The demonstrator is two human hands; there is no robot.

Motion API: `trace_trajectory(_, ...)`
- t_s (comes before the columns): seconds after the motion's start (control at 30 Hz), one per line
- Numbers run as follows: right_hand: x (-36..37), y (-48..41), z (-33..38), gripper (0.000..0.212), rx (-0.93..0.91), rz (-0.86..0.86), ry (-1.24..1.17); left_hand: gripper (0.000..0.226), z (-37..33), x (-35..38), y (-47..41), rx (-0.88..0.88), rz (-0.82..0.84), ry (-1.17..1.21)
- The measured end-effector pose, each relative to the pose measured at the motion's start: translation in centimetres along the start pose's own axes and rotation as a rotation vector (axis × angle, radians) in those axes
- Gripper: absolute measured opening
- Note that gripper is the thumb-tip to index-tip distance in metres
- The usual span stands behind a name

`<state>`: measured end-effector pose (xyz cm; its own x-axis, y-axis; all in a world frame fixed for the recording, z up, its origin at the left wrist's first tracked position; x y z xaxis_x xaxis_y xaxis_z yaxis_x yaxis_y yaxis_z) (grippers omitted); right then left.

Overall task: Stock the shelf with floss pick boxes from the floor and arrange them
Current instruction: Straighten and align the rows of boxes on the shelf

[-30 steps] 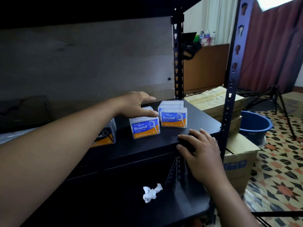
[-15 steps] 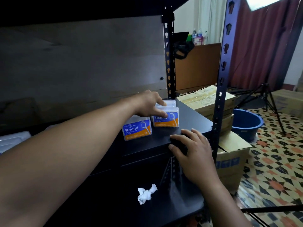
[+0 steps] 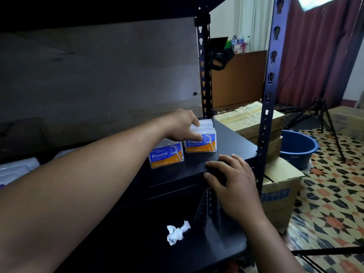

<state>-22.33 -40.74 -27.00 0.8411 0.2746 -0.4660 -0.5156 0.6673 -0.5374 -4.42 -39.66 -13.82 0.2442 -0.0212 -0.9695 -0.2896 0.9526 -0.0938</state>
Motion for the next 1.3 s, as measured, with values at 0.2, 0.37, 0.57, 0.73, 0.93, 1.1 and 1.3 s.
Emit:
trace_trajectory(0.2,0.11,-0.02,-0.15,0.029,-0.001,0.001,0.002,0.066,-0.08,-0.33,0.11,-0.023,0.011,0.006)
trace_trajectory(0.37,0.04,-0.05,-0.19,0.037,-0.006,-0.007,0.001,0.065,-0.09,-0.64,0.35,-0.028,0.008,0.027)
trace_trajectory(0.57,0.11,-0.03,-0.14,0.033,-0.004,-0.007,0.004,0.067,0.00,-0.63,0.54,-0.044,0.006,0.044)
trace_trajectory(0.73,0.09,0.00,-0.14,0.031,0.004,0.001,0.005,0.068,0.09,-0.53,0.50,-0.040,0.006,0.044)
trace_trajectory(0.93,0.19,0.01,-0.16,0.038,0.000,-0.020,-0.007,0.067,0.43,-0.41,0.55,-0.022,0.008,0.045)
trace_trajectory(1.1,0.16,0.02,-0.25,0.029,-0.001,-0.008,-0.001,0.067,0.64,-0.37,0.73,-0.030,0.006,0.058)
trace_trajectory(1.3,0.17,0.01,-0.24,0.028,-0.003,-0.005,0.006,0.068,0.65,-0.43,0.98,-0.020,0.010,0.083)
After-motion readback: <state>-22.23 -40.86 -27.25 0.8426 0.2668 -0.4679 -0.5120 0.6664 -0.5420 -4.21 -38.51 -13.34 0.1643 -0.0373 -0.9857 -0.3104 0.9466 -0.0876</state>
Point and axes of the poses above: each hand's wrist, its own y-axis away from the middle knuckle, its own x-axis out of the palm, z = x × y, the point moved 5 cm from there along -y, towards the middle knuckle, and after that the axes turned 11 degrees about -y, right-handed, at the moved point
